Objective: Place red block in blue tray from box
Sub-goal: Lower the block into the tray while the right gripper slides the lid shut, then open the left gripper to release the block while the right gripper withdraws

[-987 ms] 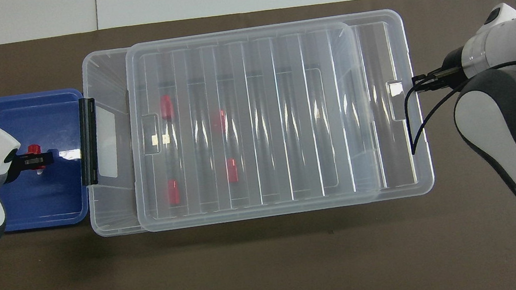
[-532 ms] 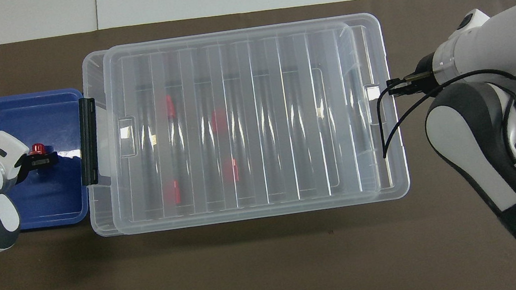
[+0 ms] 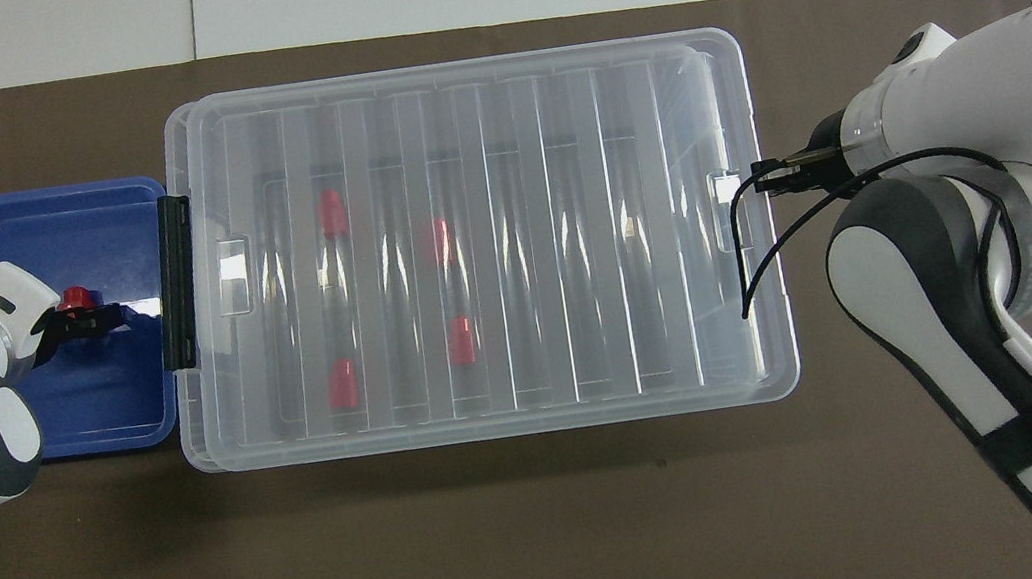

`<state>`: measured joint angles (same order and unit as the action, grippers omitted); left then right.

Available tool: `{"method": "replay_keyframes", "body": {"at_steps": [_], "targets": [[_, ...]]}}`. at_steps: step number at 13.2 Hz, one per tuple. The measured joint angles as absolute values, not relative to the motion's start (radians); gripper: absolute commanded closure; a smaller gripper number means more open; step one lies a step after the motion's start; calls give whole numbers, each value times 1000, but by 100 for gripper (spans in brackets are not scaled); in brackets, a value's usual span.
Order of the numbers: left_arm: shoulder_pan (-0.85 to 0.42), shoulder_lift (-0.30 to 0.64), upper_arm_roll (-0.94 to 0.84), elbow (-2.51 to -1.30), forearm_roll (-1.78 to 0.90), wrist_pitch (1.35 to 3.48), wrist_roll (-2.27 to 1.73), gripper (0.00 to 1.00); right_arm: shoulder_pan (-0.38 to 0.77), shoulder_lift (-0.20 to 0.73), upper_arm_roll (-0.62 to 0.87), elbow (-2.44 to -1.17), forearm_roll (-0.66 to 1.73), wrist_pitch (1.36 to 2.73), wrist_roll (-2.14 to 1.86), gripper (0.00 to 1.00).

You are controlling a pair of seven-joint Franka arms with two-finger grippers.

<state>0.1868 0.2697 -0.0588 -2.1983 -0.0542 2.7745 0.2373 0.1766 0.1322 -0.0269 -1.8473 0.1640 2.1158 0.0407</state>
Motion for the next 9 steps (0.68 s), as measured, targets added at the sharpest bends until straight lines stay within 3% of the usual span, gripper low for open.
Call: {"method": "replay_keyframes", "body": {"at_steps": [3, 6, 7, 8, 9], "targets": [[187, 241, -59, -2090, -54, 2539, 237, 15, 180, 133, -27, -1847, 164, 2117, 46, 100], [187, 134, -59, -1944, -55, 2213, 214, 14, 180, 136, -27, -1848, 165, 2117, 46, 100], [187, 99, -60, -1917, -55, 2133, 198, 11, 180, 137, -27, -1848, 165, 2117, 46, 100], [187, 68, -62, -1895, -55, 2064, 184, 0, 180, 138, -27, -1848, 165, 2118, 46, 100], [186, 44, -65, -1878, -55, 2009, 175, 0, 180, 138, -27, -1848, 165, 2119, 46, 100]]}}
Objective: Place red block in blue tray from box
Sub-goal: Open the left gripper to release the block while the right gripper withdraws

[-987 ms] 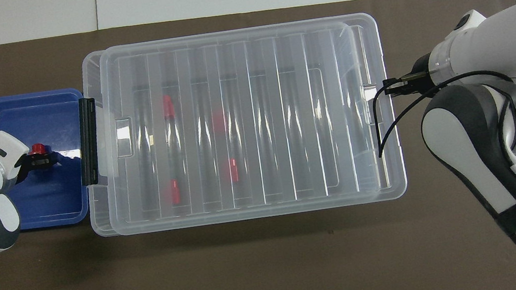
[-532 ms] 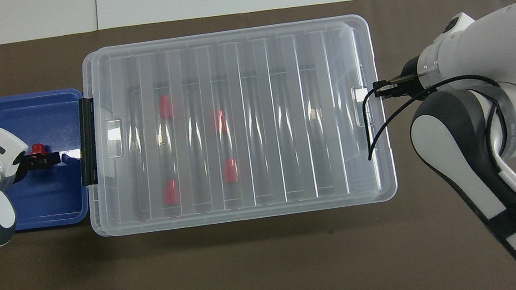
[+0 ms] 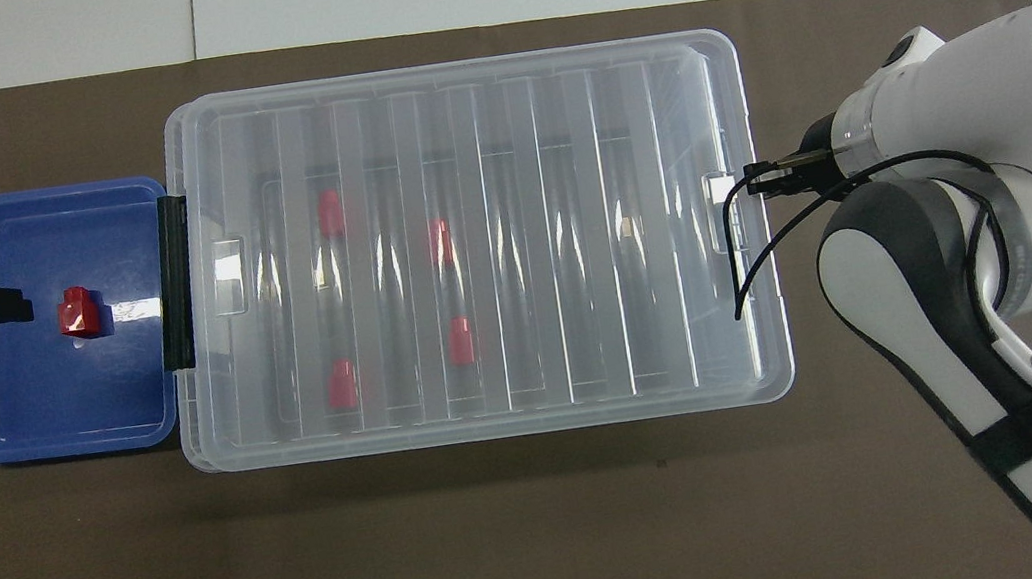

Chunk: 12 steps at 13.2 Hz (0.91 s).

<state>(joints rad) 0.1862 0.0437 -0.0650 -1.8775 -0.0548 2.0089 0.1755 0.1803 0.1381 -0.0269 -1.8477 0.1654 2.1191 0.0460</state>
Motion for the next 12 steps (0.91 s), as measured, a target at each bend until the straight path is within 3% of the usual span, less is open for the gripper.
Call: {"method": "replay_keyframes", "body": {"at_steps": [1, 2, 7, 12], "targets": [[185, 18, -68, -1864, -55, 1963, 171, 0, 180, 138, -27, -1847, 165, 2119, 46, 84], [182, -16, -70, -1854, -55, 1920, 167, 0, 178, 138, -28, -1846, 164, 2119, 46, 1], [157, -150, -92, -1846, -55, 1747, 152, 0, 99, 107, -39, -1784, 16, 2053, 46, 0], [152, -167, -107, -1806, -55, 1615, 101, 0, 37, 61, -45, -1604, -63, 1729, 46, 0]]}}
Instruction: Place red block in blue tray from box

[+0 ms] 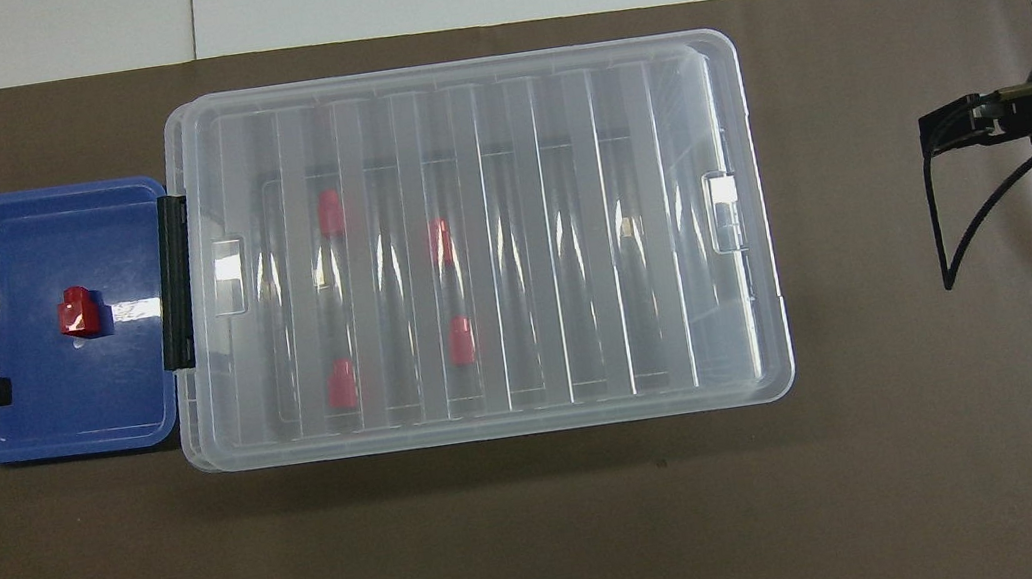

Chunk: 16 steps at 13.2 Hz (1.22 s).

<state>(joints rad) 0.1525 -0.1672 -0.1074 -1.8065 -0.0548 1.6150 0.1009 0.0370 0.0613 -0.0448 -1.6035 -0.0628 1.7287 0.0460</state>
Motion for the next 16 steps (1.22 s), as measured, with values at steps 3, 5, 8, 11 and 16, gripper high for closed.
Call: {"method": "replay_keyframes", "body": {"at_steps": [3, 5, 8, 11, 16], "targets": [[152, -193, -112, -1786, -55, 1553, 71, 0, 31, 23, -46, -1543, -49, 1546, 49, 0], [152, -210, -123, -1786, -55, 1555, 38, 0, 22, 5, -51, -1538, 3, 1481, 69, 0], [147, -203, -124, -1833, -55, 1612, 31, 0, 7, -3, -61, -1537, 15, 1473, 71, 0], [101, -146, -80, -1813, -51, 1618, 31, 0, 23, -3, -57, -1537, -56, 1473, 66, 0], [52, -10, -49, -1624, -33, 1513, 23, 0, 34, -3, -51, -1536, -48, 1473, 66, 0]]}}
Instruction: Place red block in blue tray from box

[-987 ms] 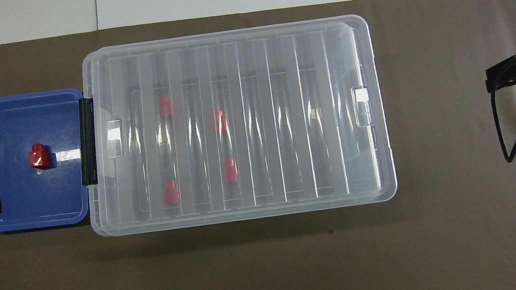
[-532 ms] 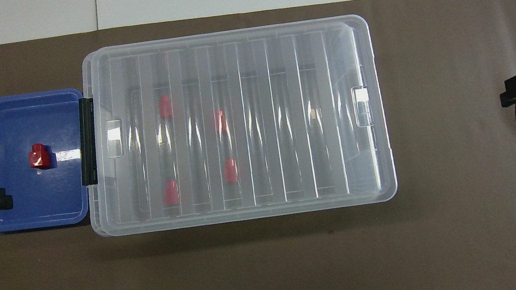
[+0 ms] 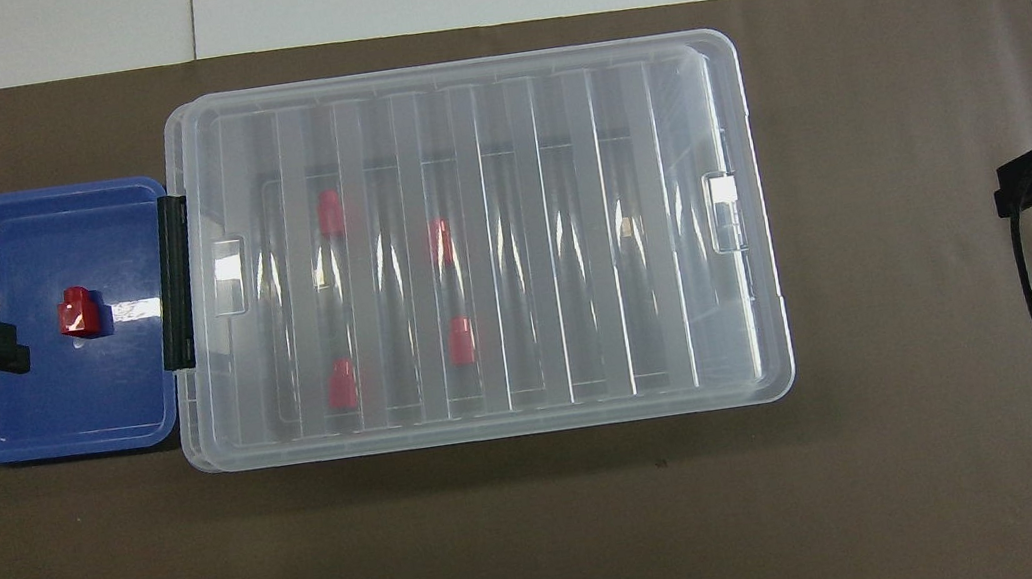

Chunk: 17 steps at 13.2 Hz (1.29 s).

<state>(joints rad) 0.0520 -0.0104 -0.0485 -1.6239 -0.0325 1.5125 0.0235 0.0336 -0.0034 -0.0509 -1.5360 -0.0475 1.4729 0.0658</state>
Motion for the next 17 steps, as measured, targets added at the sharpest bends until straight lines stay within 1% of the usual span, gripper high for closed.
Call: {"method": "replay_keyframes", "body": {"at_steps": [1, 4, 11, 17], "targets": [[51, 7, -48, -1598, -32, 1495, 21, 0, 33, -4, -51, -1536, -46, 1473, 66, 0], [27, 13, -48, -1596, -32, 1483, -13, 0, 33, -5, -51, -1536, -46, 1475, 66, 0], [17, -19, -49, -1594, -28, 1500, -27, 0, 30, -5, -52, -1535, -46, 1475, 66, 0], [17, -20, -50, -1595, -28, 1562, -27, 0, 30, -7, -51, -1529, -5, 1475, 66, 0]]}}
